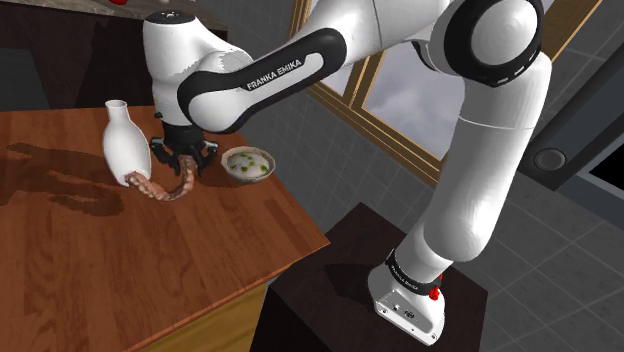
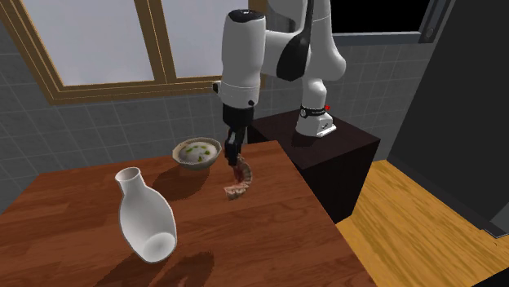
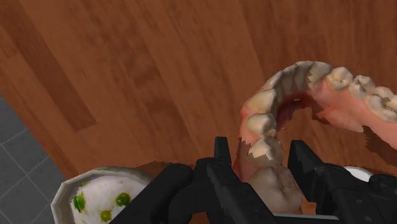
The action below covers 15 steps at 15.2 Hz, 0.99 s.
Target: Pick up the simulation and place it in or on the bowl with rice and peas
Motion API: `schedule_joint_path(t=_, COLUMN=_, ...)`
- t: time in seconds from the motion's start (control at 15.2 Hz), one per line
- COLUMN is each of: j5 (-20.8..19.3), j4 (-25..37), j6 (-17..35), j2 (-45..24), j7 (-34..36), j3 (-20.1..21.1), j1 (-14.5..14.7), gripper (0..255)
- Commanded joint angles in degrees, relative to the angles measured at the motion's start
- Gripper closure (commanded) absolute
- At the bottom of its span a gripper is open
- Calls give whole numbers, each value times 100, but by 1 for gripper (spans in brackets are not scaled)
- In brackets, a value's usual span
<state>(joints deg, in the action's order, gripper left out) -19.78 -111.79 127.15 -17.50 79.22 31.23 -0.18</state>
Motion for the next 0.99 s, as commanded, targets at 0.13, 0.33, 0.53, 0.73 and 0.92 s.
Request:
schedule_joint_path(t=0.13, j5=225, j4=-451, j6=242, j2=364, j7=-606, j3=-90, j1=-464, gripper=255)
schedule_joint_path(t=0.33, j5=368, j4=-691, j6=385, j2=560, j7=-1065, j3=-193, j1=-774, gripper=255)
schedule_joint_path(t=0.53, j5=493, j4=-871, j6=505, j2=708, j7=-1528, j3=-317, j1=-1064, gripper=255)
schedule_joint_path(t=0.73, j5=597, j4=-989, j6=600, j2=807, j7=-1989, j3=-456, j1=-1338, gripper=255)
schedule_joint_path(t=0.92, j5=682, j4=-1047, j6=673, j2=857, j7=-2444, j3=-608, j1=-1597, gripper=255)
